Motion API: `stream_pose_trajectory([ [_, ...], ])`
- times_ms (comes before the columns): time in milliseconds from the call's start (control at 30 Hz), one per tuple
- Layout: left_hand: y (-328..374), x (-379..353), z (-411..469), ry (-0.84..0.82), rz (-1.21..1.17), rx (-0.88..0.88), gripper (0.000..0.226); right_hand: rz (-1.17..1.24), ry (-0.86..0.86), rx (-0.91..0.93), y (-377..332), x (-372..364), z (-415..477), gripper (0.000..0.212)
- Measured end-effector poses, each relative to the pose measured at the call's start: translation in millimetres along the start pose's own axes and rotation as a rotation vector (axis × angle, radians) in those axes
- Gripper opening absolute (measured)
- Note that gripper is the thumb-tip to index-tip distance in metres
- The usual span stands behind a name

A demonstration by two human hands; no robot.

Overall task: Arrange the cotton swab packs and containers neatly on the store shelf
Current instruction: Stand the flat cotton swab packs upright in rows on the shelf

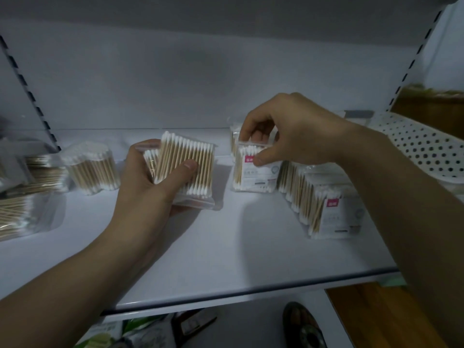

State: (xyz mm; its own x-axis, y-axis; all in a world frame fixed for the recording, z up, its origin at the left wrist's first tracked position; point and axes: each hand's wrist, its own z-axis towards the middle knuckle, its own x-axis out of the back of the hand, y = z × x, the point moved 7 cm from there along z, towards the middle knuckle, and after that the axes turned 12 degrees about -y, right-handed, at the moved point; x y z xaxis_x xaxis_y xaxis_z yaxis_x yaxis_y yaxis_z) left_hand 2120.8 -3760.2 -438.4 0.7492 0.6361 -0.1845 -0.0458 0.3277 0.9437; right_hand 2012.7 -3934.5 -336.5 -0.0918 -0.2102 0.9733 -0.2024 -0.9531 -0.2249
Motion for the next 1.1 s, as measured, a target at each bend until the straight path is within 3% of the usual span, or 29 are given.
stream_pose_trajectory([
  [433,1,-4,0,-0.098,-0.055,-0.024,0.038,-0.087,-0.065,-0.059,8,-8,6,0.045],
  [567,8,-10,-3,-0.155,-0.075,-0.064,0.038,0.151,0.112,0.103,-22,10,1,0.036],
  [767,16,-20,-11,-0.201,-0.130,-0.033,0.048,0.396,-0.158,0.347,-60,-5,-8,0.073],
  [833,15,-17,-12,-0.149,-0.136,-0.008,0.052,0.290,-0.171,0.347,-65,-6,-12,0.087],
  [933,12,-14,-9,-0.091,-0.179,0.028,0.049,-0.077,-0.049,0.371,-80,-19,-9,0.095],
  [1033,7,-21,-9,-0.122,-0.435,0.137,0.057,-0.176,0.075,0.412,-87,-25,-5,0.078],
  [1100,7,-21,-9,-0.127,-0.459,0.168,0.055,-0.112,0.087,0.380,-80,-21,-5,0.061],
])
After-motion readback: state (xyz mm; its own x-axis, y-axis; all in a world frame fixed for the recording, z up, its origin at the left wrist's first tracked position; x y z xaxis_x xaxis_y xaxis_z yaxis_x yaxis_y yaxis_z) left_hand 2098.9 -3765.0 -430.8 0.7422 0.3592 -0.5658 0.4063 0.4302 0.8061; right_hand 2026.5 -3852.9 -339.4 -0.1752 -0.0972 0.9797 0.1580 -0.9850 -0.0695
